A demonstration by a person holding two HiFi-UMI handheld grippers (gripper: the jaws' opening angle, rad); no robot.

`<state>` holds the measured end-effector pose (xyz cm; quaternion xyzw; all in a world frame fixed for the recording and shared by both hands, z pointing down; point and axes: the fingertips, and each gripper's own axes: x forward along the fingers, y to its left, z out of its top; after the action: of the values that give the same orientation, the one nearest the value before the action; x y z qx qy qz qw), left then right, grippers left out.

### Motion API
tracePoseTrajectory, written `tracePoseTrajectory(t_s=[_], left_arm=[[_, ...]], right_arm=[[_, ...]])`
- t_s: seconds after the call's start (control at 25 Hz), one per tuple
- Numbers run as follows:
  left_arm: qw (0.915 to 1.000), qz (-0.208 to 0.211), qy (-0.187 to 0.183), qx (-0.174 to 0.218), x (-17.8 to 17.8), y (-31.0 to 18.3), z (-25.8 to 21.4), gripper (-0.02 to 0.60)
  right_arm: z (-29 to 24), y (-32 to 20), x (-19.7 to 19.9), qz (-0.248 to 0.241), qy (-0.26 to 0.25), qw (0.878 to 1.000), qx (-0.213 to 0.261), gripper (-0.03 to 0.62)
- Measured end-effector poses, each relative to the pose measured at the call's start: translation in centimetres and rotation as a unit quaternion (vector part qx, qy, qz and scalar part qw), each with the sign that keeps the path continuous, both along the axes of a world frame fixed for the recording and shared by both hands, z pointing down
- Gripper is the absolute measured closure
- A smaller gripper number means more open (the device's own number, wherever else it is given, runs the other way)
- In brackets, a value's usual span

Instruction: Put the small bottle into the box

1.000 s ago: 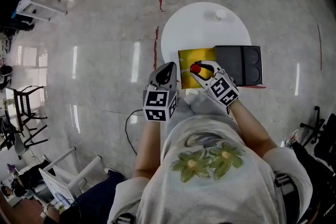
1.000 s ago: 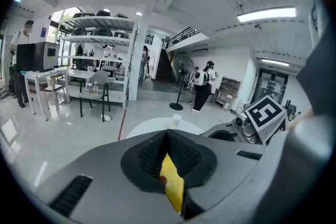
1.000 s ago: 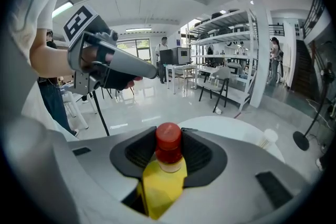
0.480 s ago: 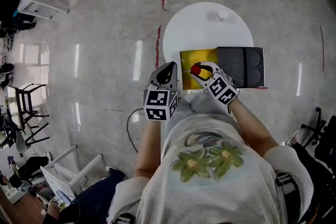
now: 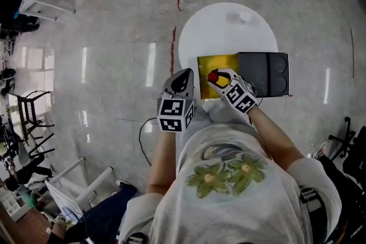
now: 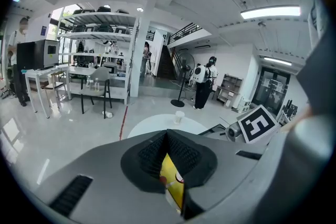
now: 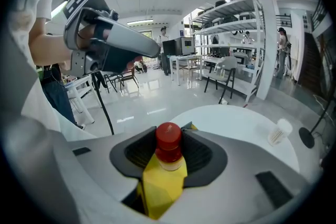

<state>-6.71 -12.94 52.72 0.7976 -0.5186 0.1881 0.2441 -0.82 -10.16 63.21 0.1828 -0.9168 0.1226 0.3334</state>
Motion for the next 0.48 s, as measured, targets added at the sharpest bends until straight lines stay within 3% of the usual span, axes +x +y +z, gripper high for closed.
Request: tracePoseTrajectory(t_s=[0.48], left_arm=[[1.0, -0.007, 0.0, -0.006, -0.6, -0.5, 0.3, 0.58]], right_arm=[[2.0, -0.5, -0.1, -0.003, 0.028, 1.0, -0.004, 0.442]])
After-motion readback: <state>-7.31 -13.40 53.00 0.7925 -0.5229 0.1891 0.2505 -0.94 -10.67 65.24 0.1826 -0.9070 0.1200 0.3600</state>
